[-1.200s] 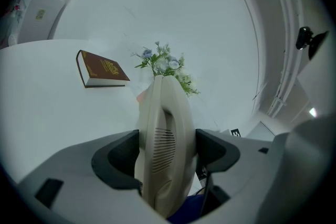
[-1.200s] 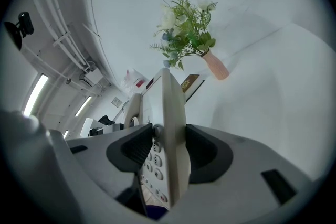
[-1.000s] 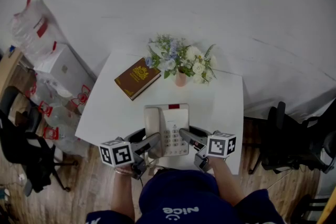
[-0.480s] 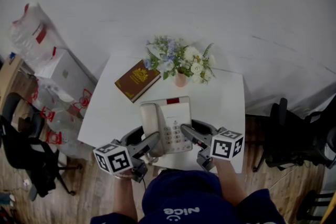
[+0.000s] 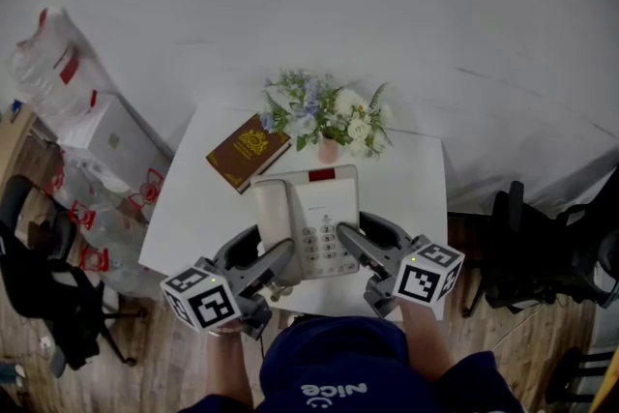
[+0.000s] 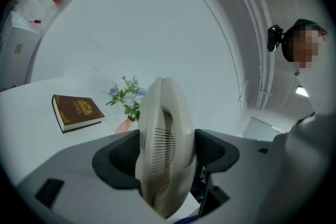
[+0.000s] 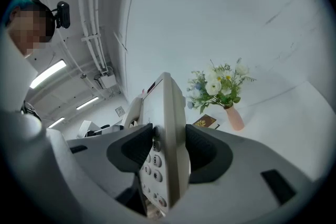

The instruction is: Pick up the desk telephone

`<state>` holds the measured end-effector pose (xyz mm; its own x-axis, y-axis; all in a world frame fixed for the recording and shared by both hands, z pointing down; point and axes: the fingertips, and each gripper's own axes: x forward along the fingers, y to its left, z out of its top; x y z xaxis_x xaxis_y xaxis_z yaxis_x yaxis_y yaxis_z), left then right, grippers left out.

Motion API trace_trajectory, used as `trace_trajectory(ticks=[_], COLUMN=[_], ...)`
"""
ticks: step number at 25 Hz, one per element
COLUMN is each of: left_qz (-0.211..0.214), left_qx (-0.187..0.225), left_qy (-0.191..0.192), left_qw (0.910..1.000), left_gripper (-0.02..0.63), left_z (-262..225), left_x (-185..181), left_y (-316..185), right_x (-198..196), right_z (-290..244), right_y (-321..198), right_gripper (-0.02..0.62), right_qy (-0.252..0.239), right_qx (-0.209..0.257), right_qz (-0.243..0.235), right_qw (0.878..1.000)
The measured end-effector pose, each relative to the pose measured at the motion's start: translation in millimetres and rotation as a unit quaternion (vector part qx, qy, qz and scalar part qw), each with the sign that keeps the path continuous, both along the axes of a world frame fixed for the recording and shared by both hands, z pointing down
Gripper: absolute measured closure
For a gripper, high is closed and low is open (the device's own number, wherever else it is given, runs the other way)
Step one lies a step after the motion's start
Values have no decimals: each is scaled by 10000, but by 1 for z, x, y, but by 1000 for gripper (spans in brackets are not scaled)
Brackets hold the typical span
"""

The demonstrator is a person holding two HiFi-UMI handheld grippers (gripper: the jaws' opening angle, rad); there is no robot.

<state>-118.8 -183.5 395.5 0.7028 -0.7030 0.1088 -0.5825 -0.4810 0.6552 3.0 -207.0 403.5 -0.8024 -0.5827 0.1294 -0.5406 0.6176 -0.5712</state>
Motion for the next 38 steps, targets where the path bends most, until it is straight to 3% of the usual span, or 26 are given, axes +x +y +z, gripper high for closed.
trace_trajectory(ticks=[21, 38], left_qz=[-187, -222], left_qx=[884, 891], left_qy=[-24, -6], left_qw=[9959, 9958], left_gripper=[262, 264], left_z=[-81, -82], left_x=[-17, -20], left_y=[11, 10], right_x=[-15, -18], right_z=[-84, -85], right_y=[10, 9], right_gripper=[383, 384], right_qy=[-268, -276], right_qx=[990, 1028], right_qz=[-4, 60], right_qw=[9947, 9943])
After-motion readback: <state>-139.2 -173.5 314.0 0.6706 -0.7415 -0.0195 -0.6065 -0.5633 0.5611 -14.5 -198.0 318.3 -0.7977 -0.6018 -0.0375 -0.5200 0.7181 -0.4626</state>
